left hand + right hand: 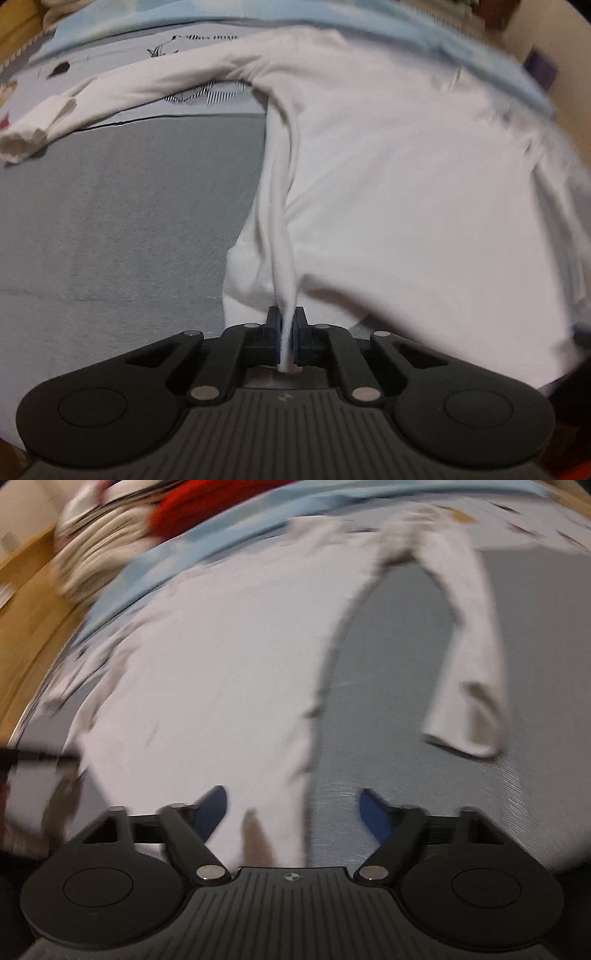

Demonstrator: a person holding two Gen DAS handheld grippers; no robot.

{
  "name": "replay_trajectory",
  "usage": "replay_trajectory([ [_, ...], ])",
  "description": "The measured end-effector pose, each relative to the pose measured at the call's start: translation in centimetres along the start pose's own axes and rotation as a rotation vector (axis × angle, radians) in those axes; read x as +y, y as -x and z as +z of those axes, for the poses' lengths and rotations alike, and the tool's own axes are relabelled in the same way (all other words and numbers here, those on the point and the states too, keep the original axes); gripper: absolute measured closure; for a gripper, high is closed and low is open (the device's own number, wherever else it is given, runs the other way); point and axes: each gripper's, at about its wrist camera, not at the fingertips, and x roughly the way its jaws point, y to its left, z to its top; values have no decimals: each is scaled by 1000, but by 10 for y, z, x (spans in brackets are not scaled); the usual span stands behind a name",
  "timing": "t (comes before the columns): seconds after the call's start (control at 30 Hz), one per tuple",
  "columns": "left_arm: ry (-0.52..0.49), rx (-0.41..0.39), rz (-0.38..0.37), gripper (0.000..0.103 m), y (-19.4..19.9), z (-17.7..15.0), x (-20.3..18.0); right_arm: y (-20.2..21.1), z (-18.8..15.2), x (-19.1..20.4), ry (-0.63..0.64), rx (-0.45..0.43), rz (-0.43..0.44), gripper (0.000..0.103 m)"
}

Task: Fold small clothes

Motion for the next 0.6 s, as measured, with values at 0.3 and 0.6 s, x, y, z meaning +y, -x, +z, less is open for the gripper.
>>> replay_trajectory([
  [0.3, 502, -76, -153, 103, 32, -23, 119, 47, 48, -33, -234, -142, 23, 99],
  [0.6, 424, -32, -182, 47, 20, -20, 116, 13, 41, -59, -328, -61, -69, 97],
])
